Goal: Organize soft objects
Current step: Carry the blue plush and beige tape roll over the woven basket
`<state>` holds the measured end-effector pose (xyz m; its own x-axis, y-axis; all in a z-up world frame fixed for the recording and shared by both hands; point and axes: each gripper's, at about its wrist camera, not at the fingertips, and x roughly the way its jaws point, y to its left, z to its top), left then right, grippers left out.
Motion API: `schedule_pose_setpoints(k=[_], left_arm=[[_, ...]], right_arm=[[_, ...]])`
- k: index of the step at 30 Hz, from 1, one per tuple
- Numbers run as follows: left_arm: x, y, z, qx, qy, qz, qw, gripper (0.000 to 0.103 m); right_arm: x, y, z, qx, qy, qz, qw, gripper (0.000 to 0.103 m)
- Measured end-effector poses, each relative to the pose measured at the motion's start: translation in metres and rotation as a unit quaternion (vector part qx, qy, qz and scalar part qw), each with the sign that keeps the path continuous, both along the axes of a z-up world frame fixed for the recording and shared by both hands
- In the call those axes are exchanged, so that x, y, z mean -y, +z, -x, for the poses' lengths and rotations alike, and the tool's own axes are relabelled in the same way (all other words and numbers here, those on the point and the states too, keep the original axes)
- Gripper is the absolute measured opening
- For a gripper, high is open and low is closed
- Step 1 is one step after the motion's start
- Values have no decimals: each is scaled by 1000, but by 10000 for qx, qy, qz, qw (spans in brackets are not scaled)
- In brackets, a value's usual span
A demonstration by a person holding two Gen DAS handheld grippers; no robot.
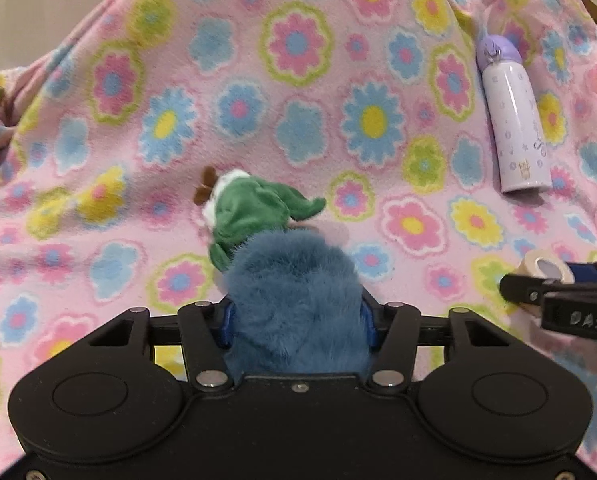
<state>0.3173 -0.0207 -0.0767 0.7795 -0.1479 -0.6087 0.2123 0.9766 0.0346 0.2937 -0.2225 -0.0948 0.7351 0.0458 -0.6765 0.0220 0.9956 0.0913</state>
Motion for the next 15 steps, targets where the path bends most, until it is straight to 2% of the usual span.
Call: schedule_pose_setpoints(k=[3,6,9,13,15], left_arm=[[-3,17,8,46,117,-107,9999,53],[-10,37,17,-12,209,-19,9998,53],[-15,56,31,-14,263,70,9996,53],[-18,77,54,47,210,51,9998,53],[-21,84,65,3,168,130,9998,53]], right_arm=[[-2,2,-3,-112,62,115,9999,55],[-8,6,-5,-237,213,338,9989,48],[-13,11,-7,-425,222,488,9977,48],[-13,20,-4,-551,106,374,9977,48],[-10,29,3,-476,63,216,9986,48]])
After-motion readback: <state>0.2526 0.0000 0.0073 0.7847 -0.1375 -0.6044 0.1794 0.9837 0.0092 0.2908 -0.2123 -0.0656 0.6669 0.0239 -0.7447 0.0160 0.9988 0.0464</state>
